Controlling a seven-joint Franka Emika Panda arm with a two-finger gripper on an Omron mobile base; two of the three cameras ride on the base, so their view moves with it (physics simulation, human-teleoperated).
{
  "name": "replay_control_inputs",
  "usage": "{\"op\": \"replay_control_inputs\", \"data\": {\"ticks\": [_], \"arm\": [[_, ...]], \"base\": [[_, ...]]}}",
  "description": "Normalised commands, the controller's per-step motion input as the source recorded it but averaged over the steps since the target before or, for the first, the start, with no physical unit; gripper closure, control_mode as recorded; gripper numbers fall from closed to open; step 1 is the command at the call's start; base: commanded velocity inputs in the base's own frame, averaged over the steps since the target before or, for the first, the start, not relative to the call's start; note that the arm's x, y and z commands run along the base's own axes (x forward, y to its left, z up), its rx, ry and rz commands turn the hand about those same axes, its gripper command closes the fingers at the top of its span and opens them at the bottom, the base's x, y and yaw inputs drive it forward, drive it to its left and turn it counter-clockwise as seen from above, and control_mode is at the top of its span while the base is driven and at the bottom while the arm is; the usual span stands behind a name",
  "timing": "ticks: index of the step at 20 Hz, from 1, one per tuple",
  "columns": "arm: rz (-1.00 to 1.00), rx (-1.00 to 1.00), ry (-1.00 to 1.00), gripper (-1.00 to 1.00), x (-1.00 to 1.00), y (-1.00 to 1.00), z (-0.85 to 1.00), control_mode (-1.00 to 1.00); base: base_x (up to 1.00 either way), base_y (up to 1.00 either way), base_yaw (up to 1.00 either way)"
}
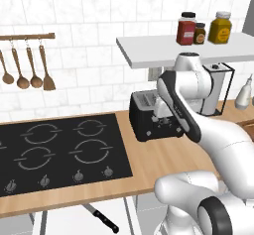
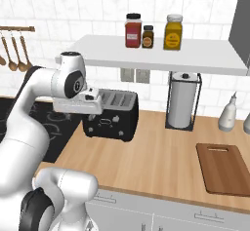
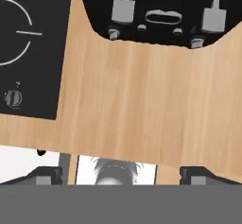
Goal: Pick up the knife from the drawer and place it on the cutting board. Then place the meat from the plate to the cutting board.
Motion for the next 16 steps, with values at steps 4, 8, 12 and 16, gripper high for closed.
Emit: {"op": "replay_control_inputs", "data": {"ticks": [4,8,12,16], "arm": [[0.01,0.00,0.28,-1.00,-0.26,0.00,-0.56,-1.00],[0.00,0.05,0.20,-1.00,-0.27,0.00,-0.46,-1.00],[0.00,0.04,0.20,-1.00,-0.28,0.00,-0.55,-1.00],[0.00,0.02,0.20,-1.00,-0.18,0.06,-0.57,-1.00]], "base": [[0.00,0.00,0.00],[0.00,0.00,0.00],[0.00,0.00,0.00],[0.00,0.00,0.00]]}}
